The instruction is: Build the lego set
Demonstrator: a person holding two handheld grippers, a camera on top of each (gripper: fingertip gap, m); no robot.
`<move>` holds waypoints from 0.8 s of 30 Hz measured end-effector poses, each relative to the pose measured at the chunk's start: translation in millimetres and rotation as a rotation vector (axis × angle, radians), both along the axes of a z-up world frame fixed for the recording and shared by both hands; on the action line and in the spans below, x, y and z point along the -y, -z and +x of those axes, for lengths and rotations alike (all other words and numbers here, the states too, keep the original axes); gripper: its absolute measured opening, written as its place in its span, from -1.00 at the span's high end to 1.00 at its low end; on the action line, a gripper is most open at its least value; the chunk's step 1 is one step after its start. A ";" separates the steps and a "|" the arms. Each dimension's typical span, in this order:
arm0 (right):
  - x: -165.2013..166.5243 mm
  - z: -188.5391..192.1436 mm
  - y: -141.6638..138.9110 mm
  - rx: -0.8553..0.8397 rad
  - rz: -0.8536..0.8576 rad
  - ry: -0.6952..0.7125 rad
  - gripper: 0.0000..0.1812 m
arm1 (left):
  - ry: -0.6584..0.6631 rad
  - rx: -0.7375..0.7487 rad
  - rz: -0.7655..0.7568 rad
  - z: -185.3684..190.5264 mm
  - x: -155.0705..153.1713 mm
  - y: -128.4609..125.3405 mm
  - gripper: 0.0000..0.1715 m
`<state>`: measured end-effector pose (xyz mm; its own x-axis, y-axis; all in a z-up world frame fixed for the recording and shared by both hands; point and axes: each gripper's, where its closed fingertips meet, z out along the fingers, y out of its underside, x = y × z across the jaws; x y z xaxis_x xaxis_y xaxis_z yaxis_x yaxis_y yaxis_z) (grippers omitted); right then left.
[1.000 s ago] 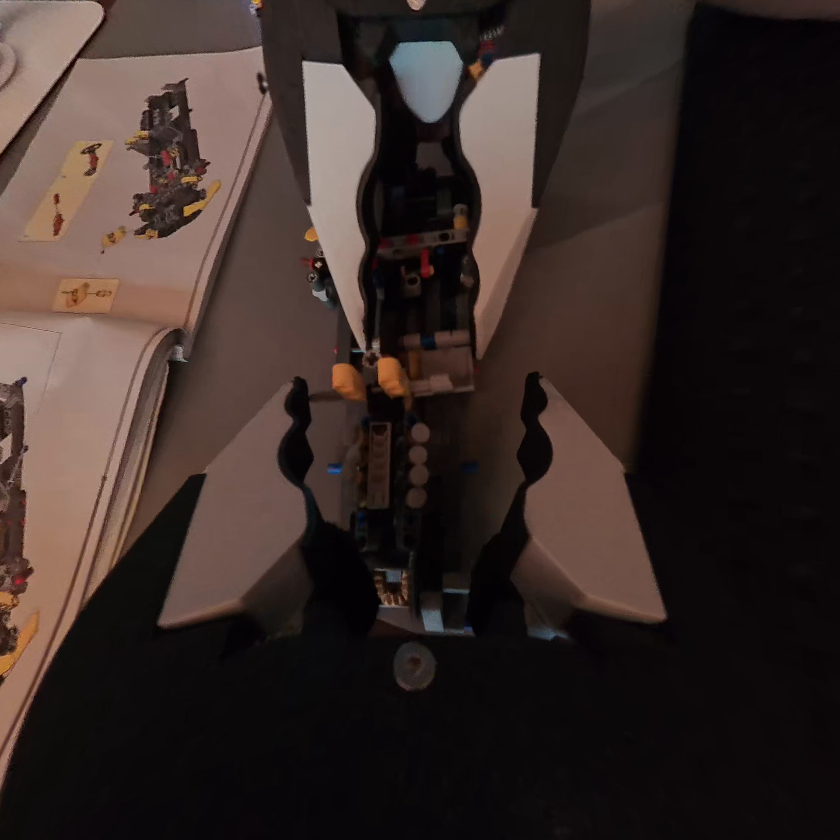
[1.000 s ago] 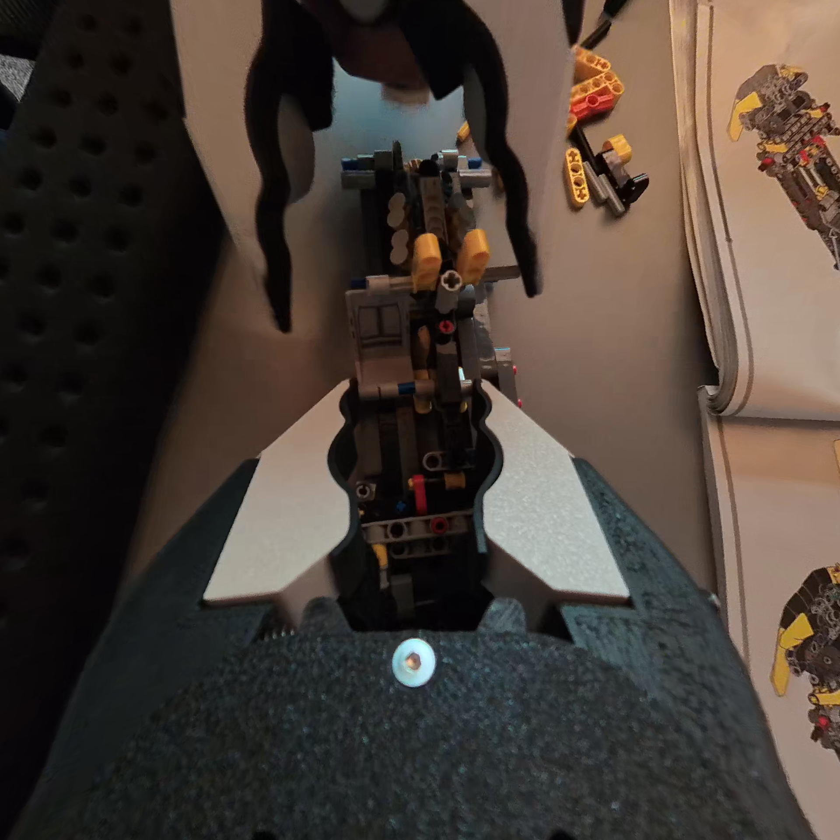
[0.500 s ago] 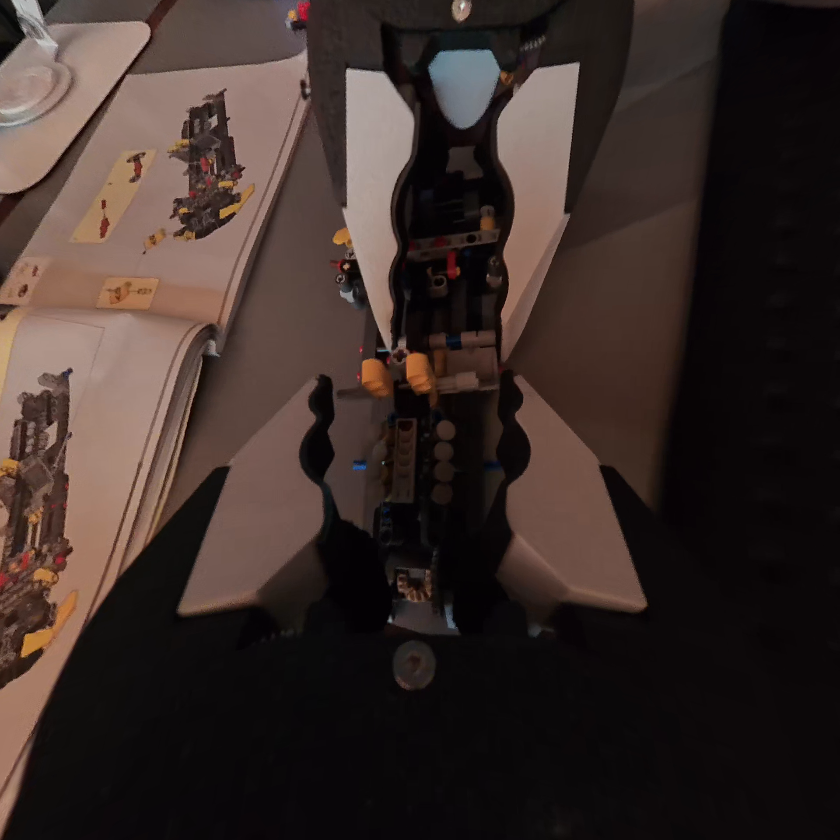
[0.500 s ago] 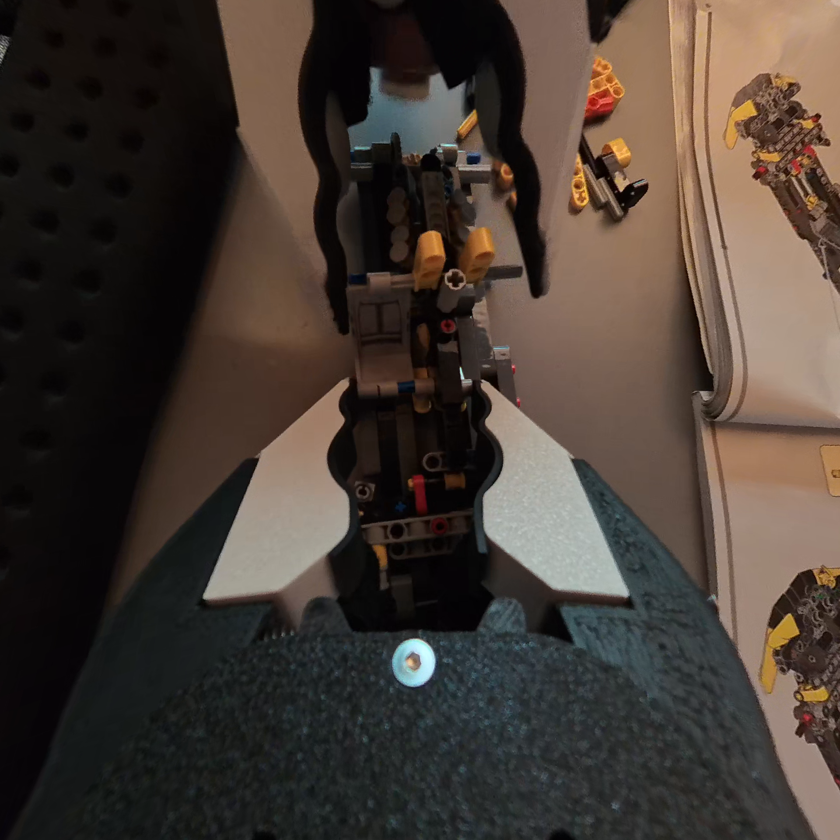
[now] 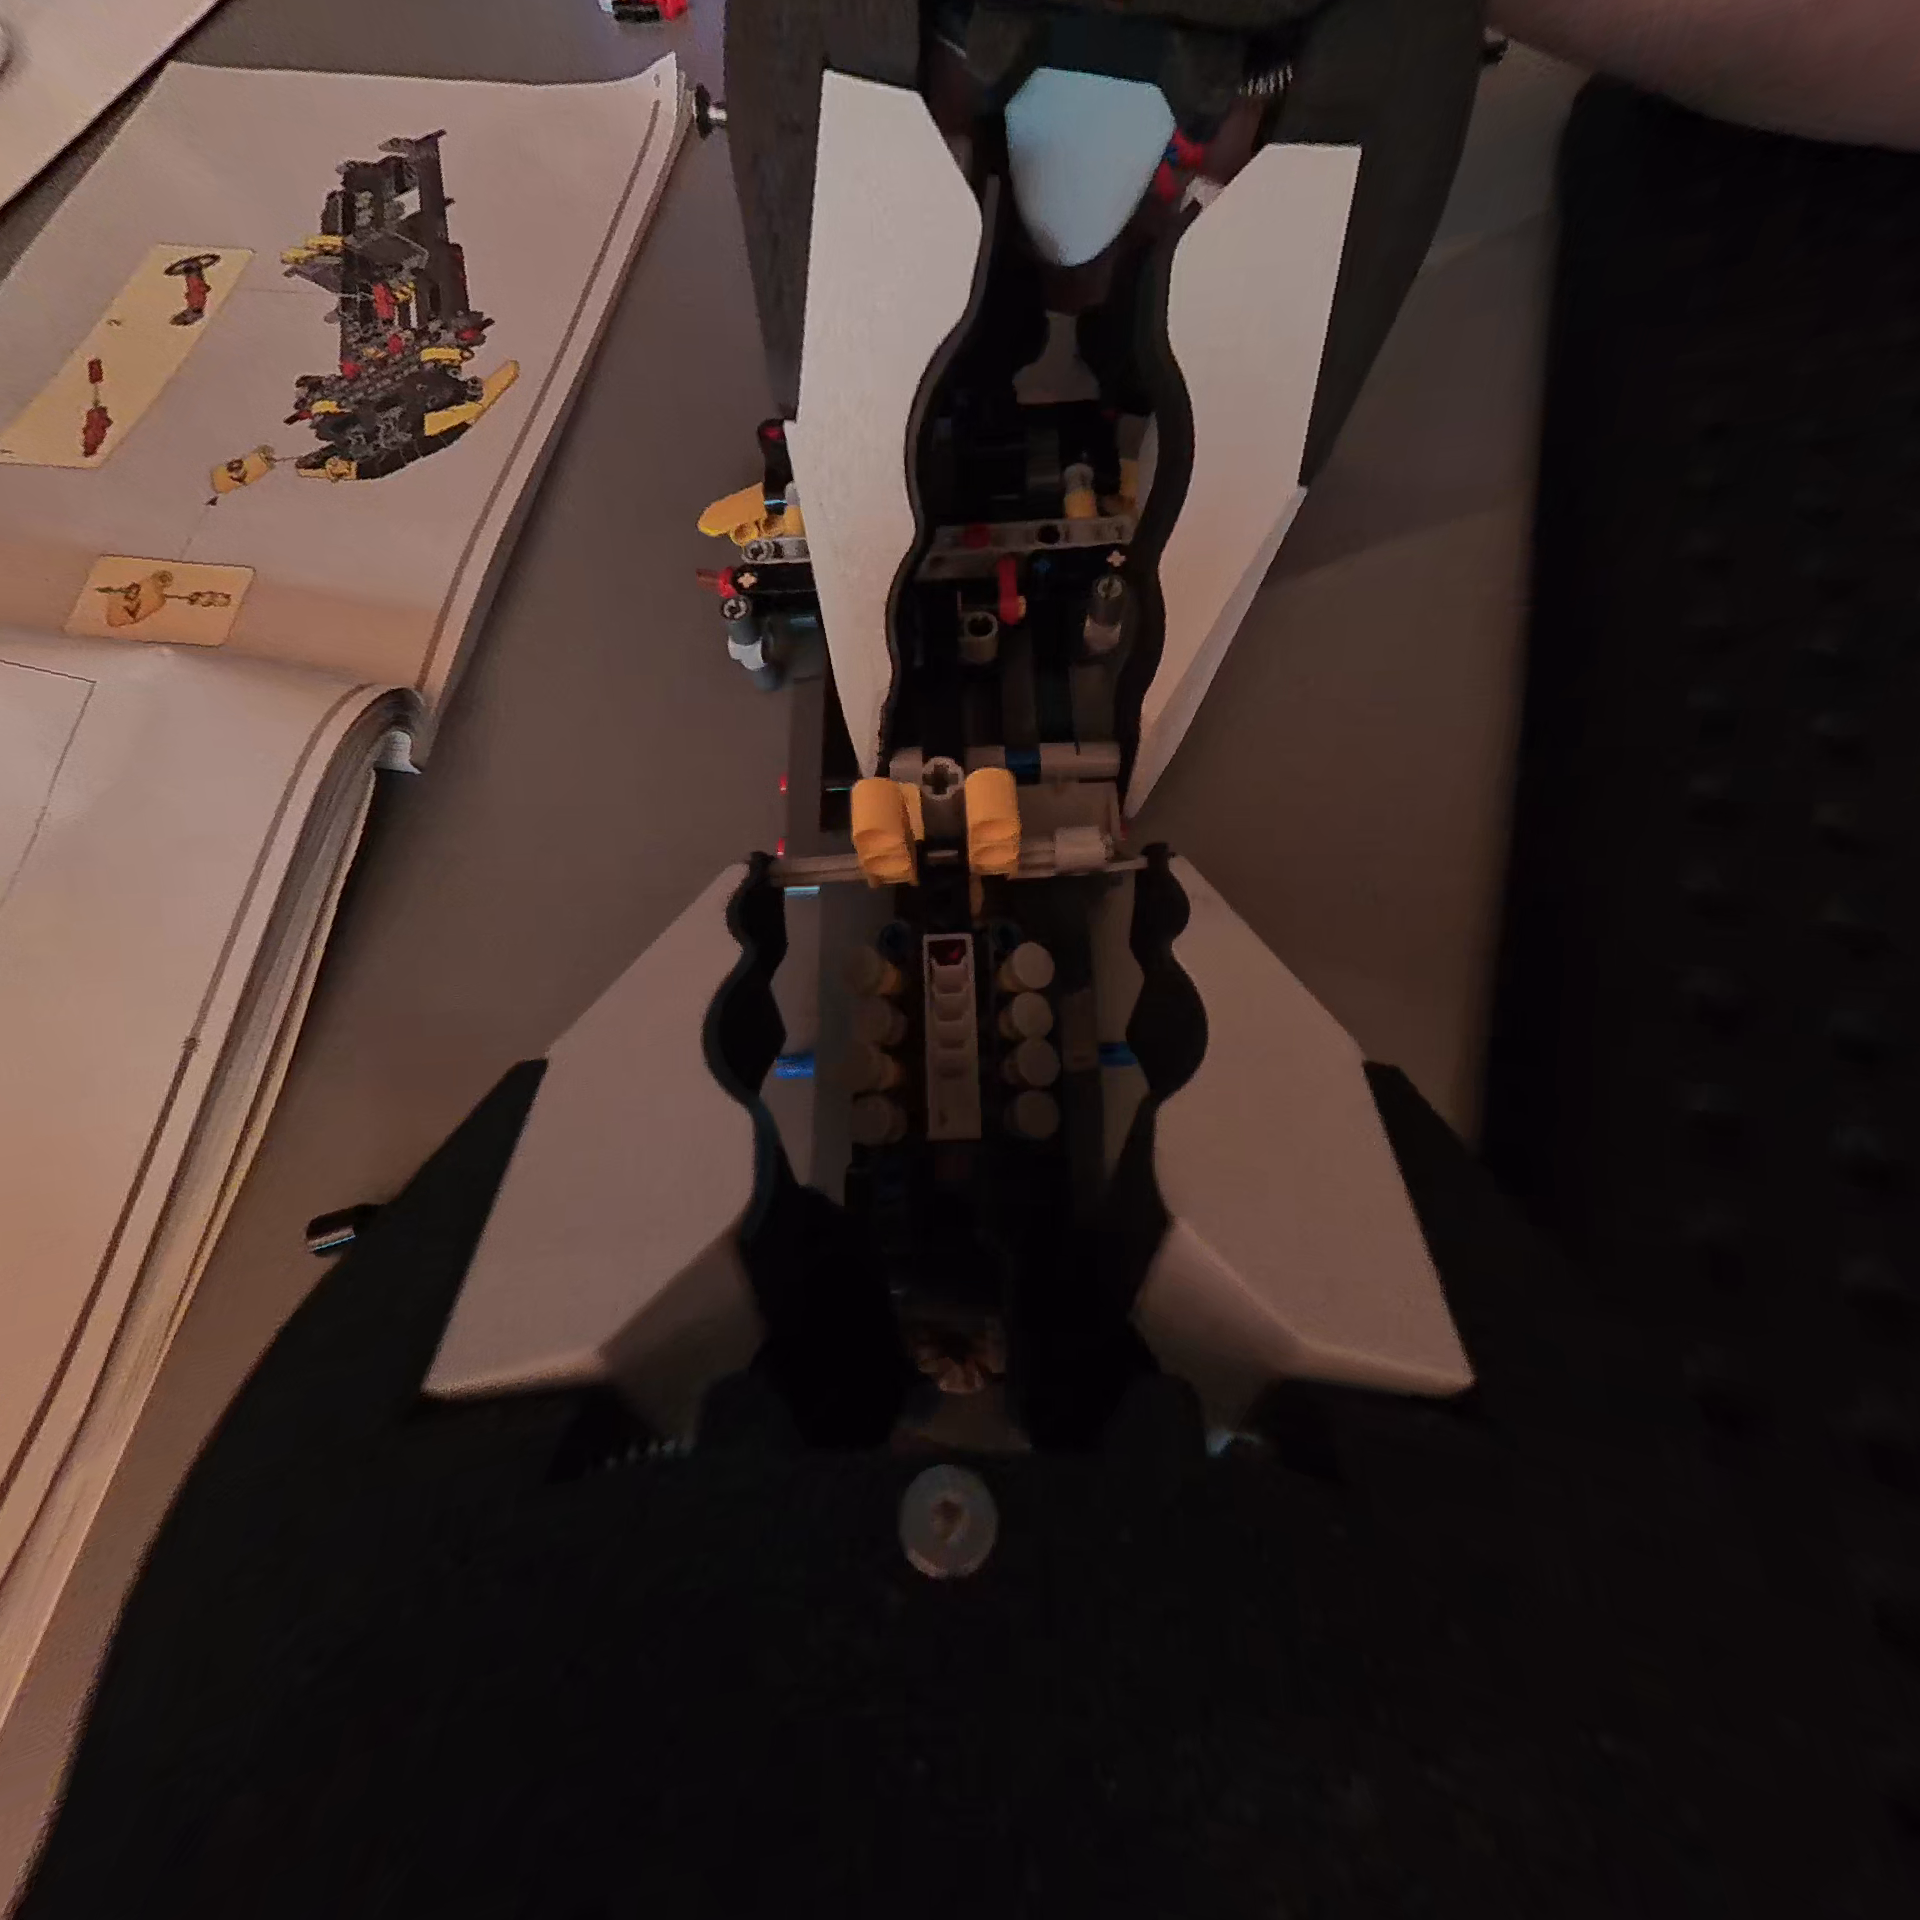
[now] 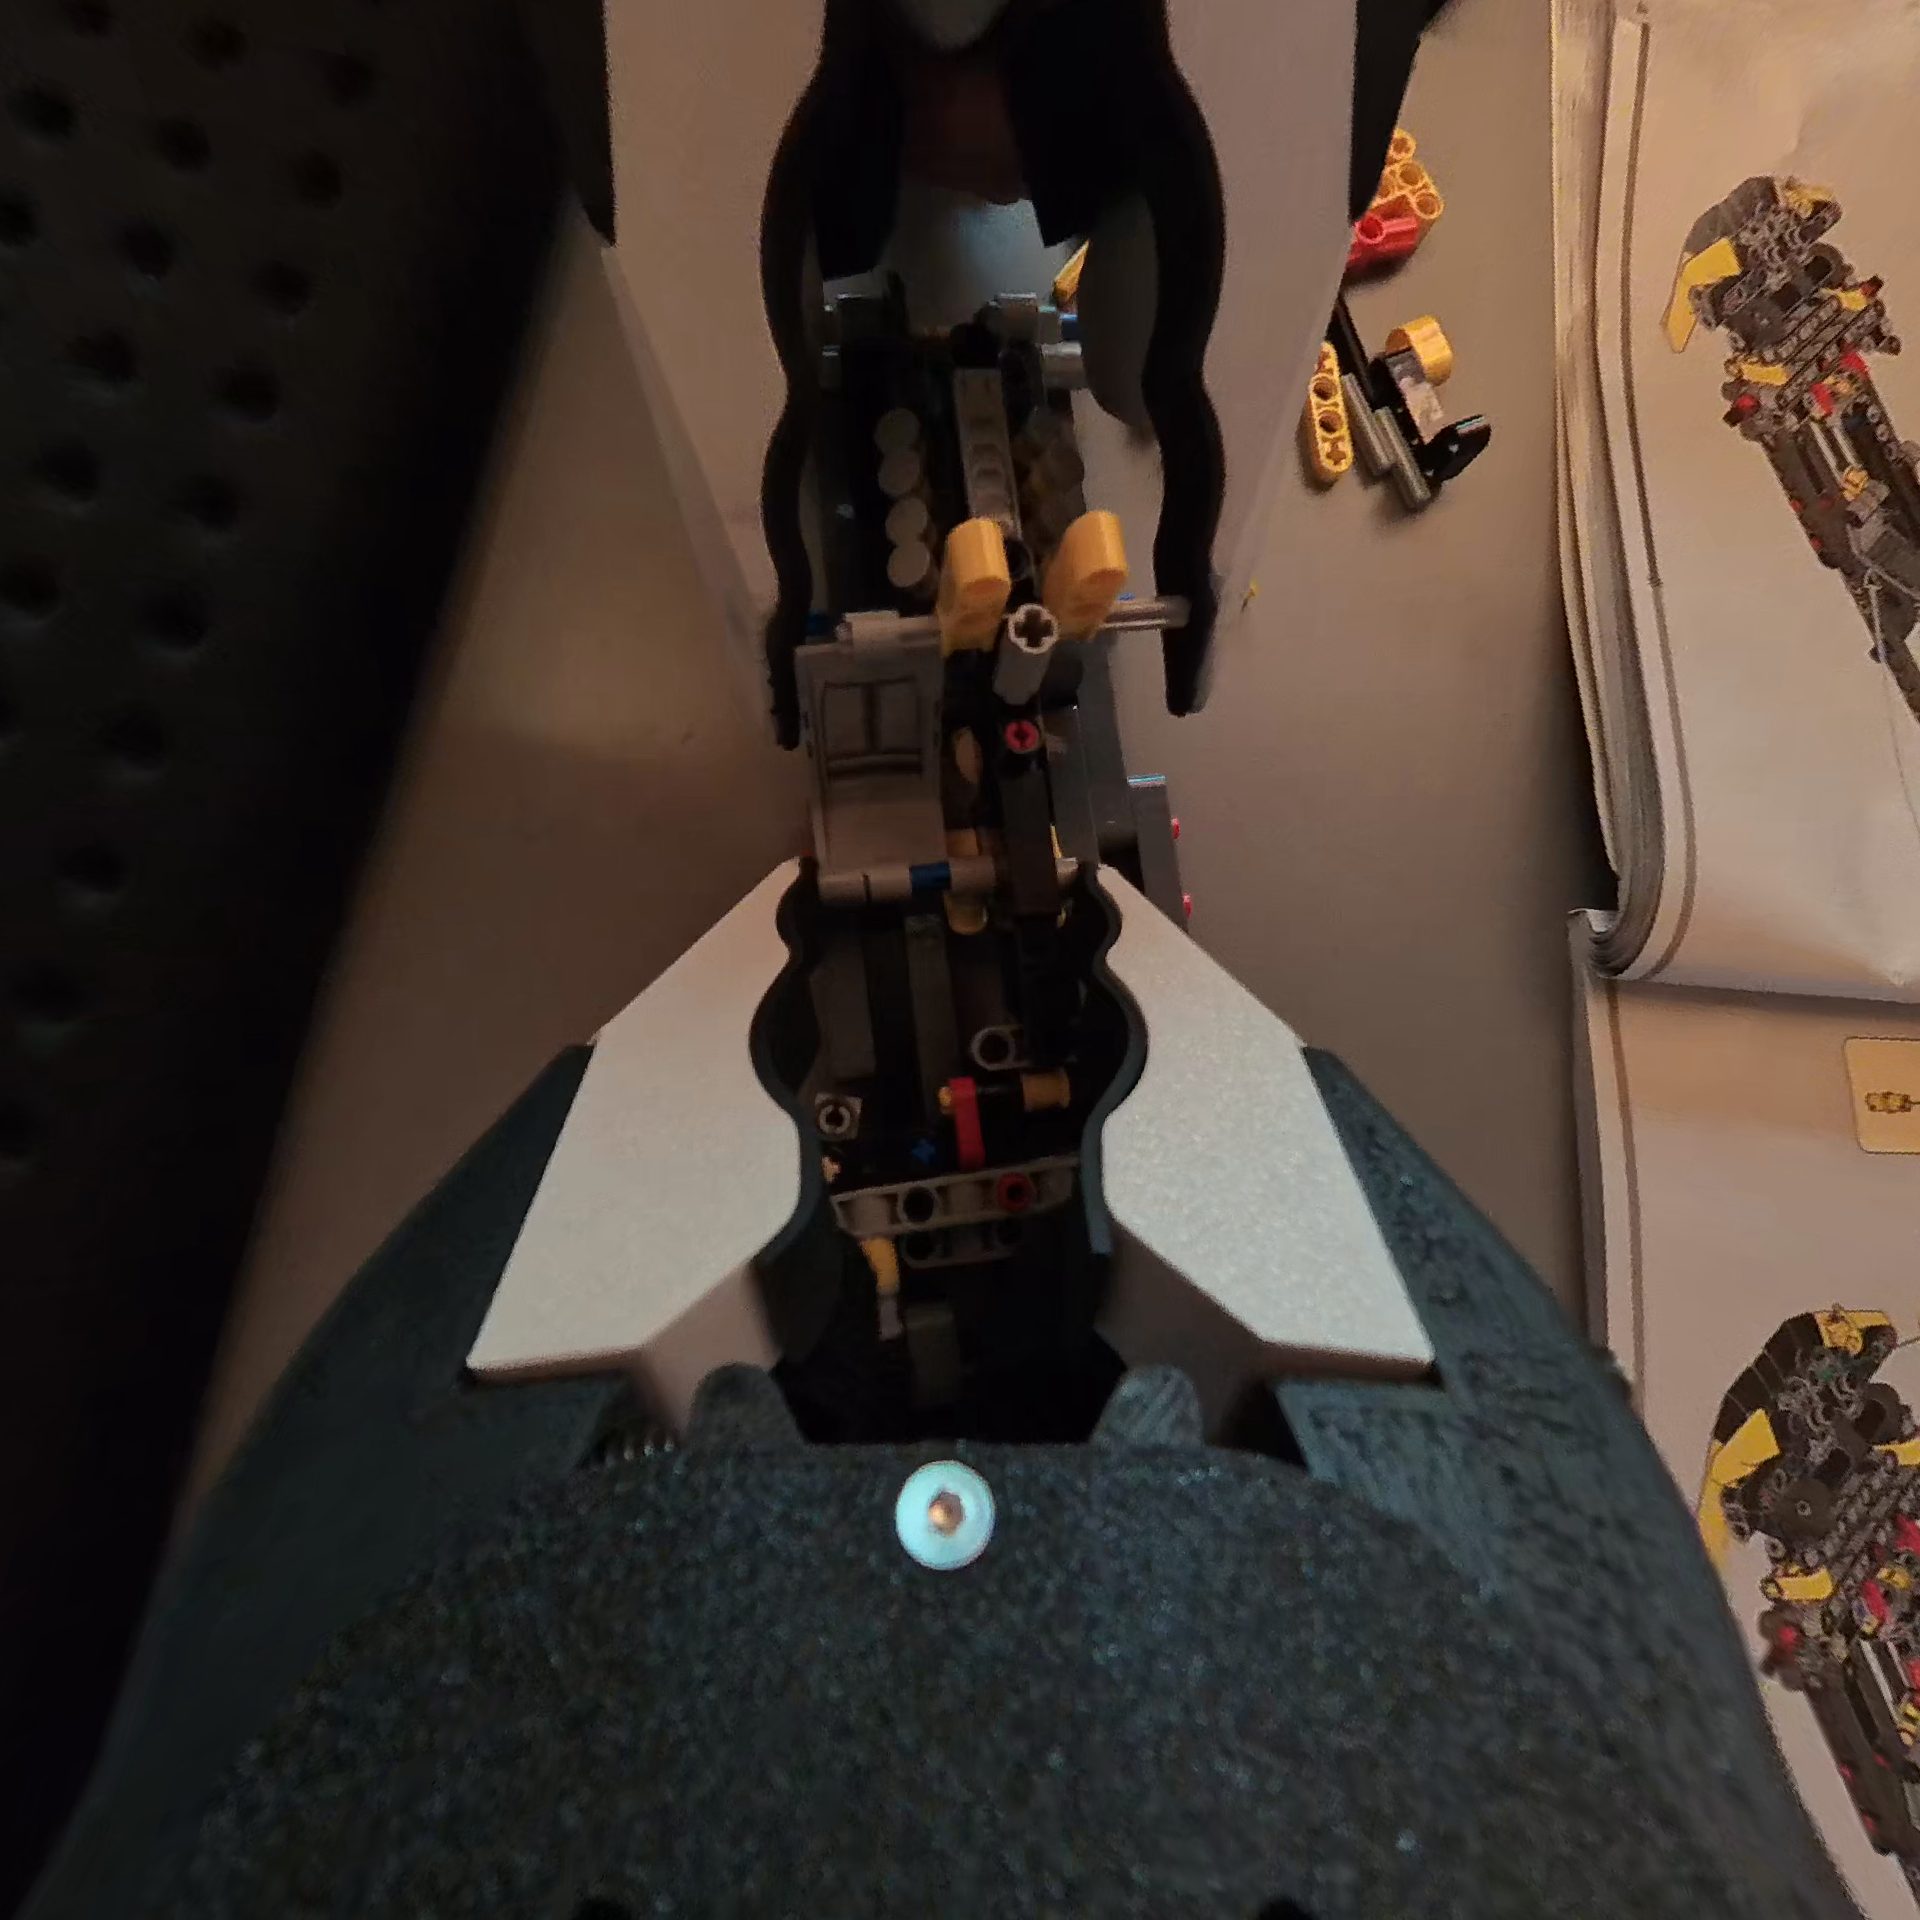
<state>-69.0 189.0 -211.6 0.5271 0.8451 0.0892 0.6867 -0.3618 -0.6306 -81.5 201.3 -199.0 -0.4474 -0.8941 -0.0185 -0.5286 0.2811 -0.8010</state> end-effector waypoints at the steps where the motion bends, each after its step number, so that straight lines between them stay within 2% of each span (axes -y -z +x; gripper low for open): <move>1: 0.0 -0.1 0.1 0.001 0.005 -0.005 0.47 | 0.003 0.001 0.003 0.0 0.2 0.1 0.26; 24: -0.2 0.0 -1.1 -0.024 0.002 -0.044 0.47 | -0.006 0.000 0.018 2.1 1.0 2.0 0.25</move>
